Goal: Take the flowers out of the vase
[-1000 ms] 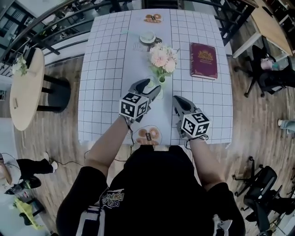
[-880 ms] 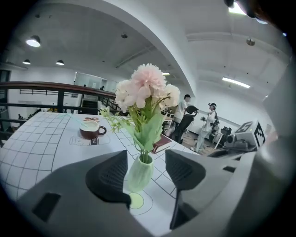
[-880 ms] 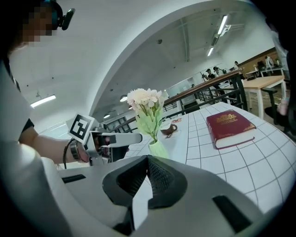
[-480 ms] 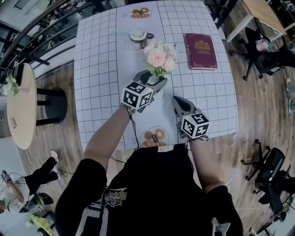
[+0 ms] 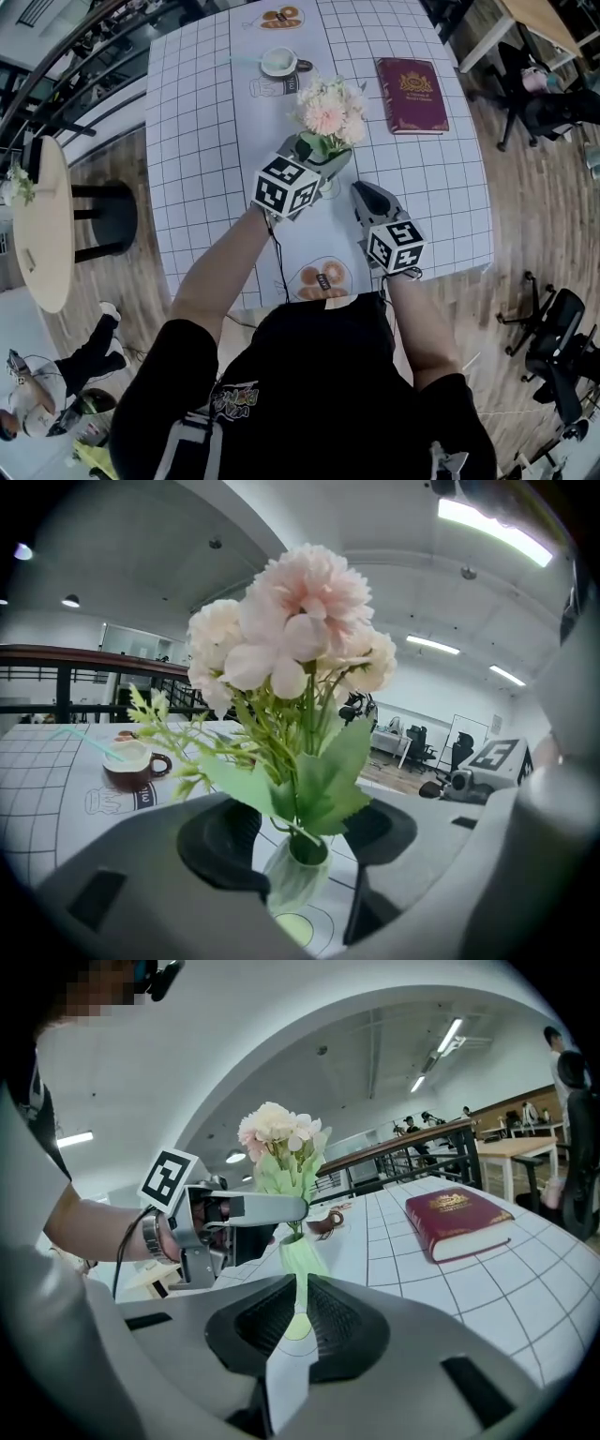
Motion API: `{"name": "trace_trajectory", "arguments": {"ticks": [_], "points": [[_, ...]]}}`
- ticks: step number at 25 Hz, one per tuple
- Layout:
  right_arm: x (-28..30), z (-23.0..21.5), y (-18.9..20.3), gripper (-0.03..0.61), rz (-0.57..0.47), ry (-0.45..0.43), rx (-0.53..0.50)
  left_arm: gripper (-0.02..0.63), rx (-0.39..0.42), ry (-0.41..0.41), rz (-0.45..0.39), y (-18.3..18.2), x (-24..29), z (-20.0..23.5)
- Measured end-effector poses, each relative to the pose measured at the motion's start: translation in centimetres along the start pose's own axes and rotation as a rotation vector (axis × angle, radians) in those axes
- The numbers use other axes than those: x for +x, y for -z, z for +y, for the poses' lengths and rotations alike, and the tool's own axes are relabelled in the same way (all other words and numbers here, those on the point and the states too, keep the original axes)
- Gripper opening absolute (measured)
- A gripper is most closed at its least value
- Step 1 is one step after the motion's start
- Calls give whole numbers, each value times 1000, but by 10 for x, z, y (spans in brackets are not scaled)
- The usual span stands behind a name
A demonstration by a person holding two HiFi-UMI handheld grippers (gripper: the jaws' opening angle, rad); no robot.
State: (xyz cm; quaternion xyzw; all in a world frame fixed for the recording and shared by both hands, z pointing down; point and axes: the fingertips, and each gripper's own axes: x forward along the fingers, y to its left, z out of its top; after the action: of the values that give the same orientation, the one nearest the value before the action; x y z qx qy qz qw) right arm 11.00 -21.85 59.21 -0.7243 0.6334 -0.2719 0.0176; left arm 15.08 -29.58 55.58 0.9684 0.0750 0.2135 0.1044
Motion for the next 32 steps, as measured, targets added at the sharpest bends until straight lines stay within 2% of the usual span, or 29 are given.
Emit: {"name": "trace_trajectory", "arguments": {"ticks": [1, 3, 5, 10, 20, 32], "points": [[4, 0, -2, 36, 0, -2, -16, 239, 1, -1, -3, -1, -1, 1], [13, 0, -4, 135, 7, -10, -44, 204, 3, -4, -6, -1, -3, 1], [22, 0, -5, 146, 15, -14, -71, 168, 6, -7, -9, -2, -4, 2], [44, -1, -7, 206, 35, -24, -115, 128, 24, -5, -10, -3, -5, 1], [71, 8, -15, 227, 59, -72, -279, 106, 4, -13, -12, -3, -8, 2], [72, 4, -13, 225, 53, -79, -265, 88, -17, -49, -54, -12, -14, 1]]}}
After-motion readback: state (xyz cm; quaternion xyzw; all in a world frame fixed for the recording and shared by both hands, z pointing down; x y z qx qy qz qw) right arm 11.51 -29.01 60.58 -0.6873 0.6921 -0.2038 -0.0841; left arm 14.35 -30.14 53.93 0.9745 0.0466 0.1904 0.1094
